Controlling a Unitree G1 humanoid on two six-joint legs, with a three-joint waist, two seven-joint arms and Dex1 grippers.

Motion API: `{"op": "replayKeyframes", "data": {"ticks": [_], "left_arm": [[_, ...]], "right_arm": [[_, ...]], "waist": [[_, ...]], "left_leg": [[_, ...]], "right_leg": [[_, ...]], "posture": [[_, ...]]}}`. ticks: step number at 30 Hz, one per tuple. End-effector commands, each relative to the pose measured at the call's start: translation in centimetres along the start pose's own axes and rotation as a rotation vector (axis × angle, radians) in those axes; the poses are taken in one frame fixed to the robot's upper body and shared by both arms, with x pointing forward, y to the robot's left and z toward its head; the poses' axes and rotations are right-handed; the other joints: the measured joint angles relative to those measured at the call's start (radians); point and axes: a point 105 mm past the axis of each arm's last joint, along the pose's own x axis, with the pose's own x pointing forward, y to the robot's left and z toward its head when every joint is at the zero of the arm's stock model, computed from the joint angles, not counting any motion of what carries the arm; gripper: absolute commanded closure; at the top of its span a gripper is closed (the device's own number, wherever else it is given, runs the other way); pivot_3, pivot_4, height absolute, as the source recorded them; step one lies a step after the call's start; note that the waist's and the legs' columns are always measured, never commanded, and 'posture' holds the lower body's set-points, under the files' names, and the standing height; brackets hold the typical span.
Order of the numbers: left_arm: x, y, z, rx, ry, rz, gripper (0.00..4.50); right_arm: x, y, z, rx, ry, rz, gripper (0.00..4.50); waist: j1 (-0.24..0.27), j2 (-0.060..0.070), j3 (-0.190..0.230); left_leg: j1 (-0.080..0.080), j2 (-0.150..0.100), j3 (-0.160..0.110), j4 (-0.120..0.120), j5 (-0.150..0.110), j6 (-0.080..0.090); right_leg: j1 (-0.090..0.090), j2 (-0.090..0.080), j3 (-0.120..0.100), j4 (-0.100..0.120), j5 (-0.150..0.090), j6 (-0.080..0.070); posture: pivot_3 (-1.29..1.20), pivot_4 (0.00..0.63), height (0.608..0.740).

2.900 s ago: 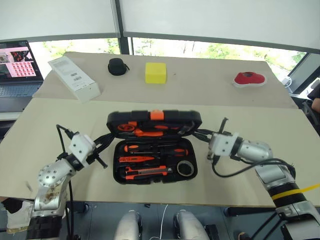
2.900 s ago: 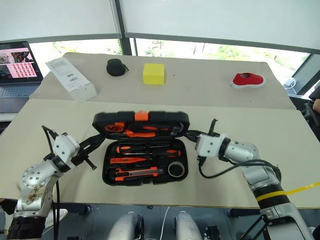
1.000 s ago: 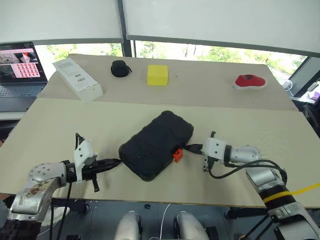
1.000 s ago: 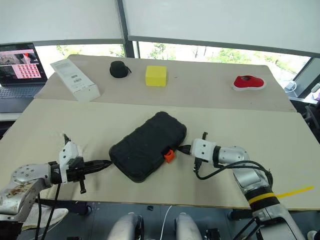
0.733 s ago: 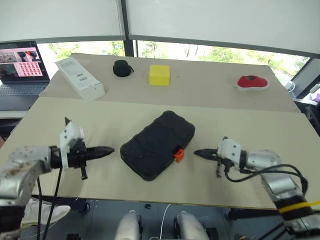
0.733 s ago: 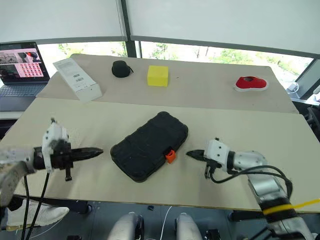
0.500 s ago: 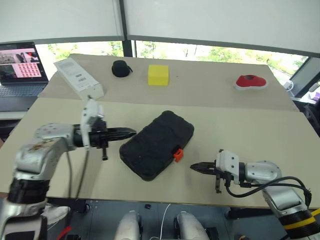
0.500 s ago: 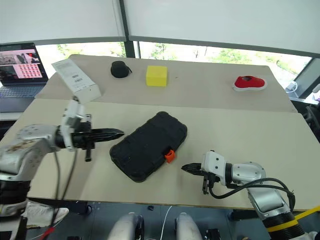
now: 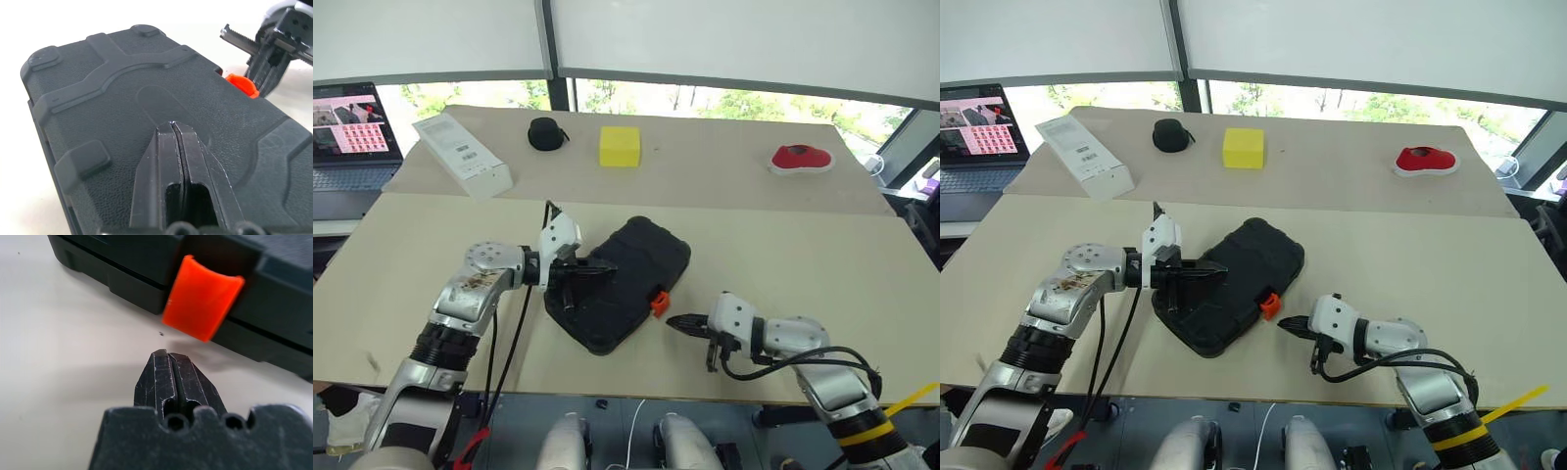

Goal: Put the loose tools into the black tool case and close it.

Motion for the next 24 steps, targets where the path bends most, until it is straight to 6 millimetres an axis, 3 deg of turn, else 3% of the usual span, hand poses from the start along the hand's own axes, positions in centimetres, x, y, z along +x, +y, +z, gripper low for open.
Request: {"op": "replayKeyframes", "data": {"ticks": [1, 24], "left_arm": [[0.2, 0.1, 0.2, 0.021, 0.004, 0.009, 4.44], [0.5, -0.9, -1.4, -0.019, 0.037, -0.01, 4.44]], "right_arm": [[0.3, -0.5, 1.0, -0.029, -0.025, -0.013, 4.5], [0.8, -1.6, 4.0, -0.056, -0.102, 0.001, 4.5]], "waist": [[0.0, 0.0, 0.0], [-0.002, 0.0, 0.0]], "left_leg": [[0.0, 0.0, 0.0, 0.0, 0.0, 0.0], [0.001, 0.0, 0.0, 0.0, 0.0, 0.0]], "right_leg": [[0.0, 0.0, 0.0, 0.0, 0.0, 0.0], [0.0, 0.0, 0.0, 0.001, 0.0, 0.0]], "posture": [[0.0, 0.15, 0.74], [0.0, 0.15, 0.74]]}}
